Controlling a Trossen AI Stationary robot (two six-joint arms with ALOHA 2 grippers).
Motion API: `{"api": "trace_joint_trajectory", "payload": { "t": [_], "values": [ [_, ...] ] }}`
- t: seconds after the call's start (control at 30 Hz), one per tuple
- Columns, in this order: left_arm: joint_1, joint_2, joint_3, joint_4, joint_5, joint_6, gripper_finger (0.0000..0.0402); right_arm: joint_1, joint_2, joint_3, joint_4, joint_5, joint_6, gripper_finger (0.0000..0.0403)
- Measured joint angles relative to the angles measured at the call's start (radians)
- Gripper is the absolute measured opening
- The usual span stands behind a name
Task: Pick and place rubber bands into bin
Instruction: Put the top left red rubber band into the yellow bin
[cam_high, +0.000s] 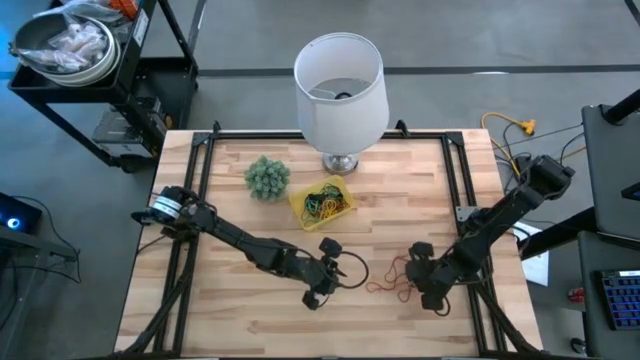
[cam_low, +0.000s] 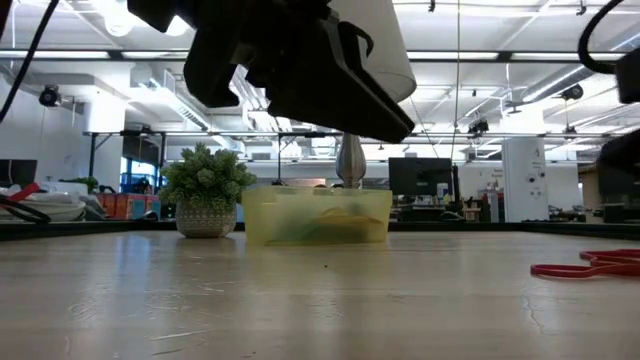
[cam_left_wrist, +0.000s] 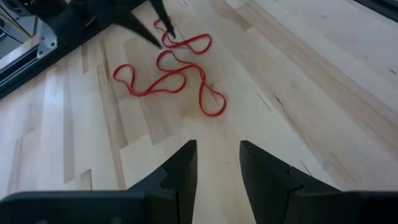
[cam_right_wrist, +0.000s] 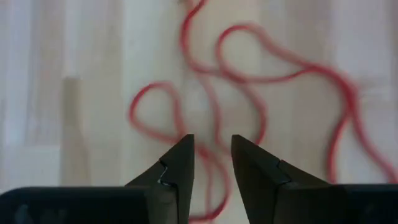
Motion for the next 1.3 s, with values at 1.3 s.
{"api": "trace_joint_trajectory", "payload": {
  "t": [1.3],
  "values": [
    [-0.022, -0.003, -0.024, -0.051, 0.0, -0.065, 0.0105, -0.057, 0.188, 0.157, -0.042, 0.281, -0.221, 0.0008]
  ]
}}
